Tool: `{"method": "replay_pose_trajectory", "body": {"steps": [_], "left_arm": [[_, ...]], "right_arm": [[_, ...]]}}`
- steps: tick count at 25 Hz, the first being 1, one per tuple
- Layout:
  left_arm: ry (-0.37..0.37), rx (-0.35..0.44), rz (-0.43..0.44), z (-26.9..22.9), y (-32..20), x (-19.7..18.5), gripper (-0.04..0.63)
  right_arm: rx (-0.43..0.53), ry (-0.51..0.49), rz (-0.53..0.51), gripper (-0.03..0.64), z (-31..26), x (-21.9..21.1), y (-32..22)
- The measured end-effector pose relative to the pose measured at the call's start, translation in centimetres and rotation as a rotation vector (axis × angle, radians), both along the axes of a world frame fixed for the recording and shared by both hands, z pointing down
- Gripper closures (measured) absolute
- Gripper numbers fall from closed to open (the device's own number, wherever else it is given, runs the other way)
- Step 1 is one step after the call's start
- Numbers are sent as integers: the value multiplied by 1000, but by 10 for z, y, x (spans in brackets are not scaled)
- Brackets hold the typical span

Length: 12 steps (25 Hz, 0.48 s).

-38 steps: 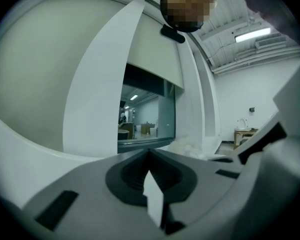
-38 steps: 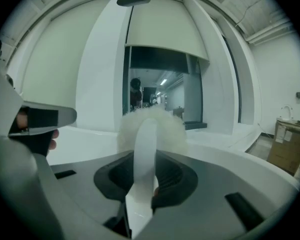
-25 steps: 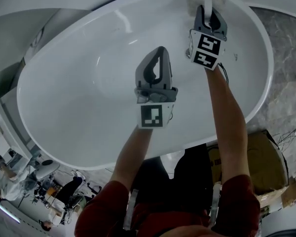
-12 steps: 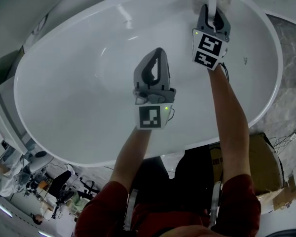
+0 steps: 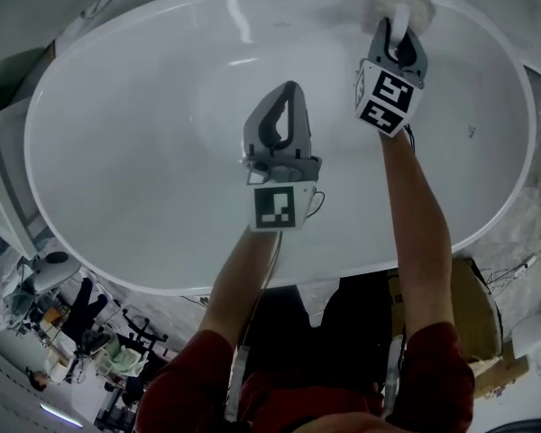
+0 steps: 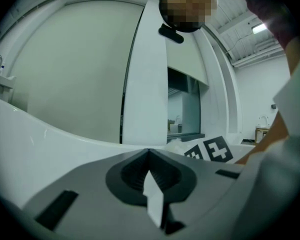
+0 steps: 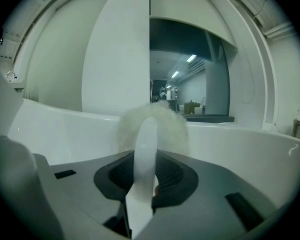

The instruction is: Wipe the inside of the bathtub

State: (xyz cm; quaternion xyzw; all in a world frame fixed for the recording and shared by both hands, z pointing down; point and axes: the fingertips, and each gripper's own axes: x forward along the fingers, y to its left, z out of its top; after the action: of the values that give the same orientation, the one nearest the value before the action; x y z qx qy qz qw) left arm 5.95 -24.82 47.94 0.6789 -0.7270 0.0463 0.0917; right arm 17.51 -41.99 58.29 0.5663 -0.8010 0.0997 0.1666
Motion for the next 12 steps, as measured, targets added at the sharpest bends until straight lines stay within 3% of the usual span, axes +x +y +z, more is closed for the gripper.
{"method": "replay_pose_trajectory", "body": {"steps": [5,12], "left_arm": [[14,-7,-57,0,27,-44,580],[8,-35,-140,8,83,-131,580]], "right_arm": [[-2,-11,-18,528,-3,-49,18],[-1,-30,-76,526,-7,-155,62]]}}
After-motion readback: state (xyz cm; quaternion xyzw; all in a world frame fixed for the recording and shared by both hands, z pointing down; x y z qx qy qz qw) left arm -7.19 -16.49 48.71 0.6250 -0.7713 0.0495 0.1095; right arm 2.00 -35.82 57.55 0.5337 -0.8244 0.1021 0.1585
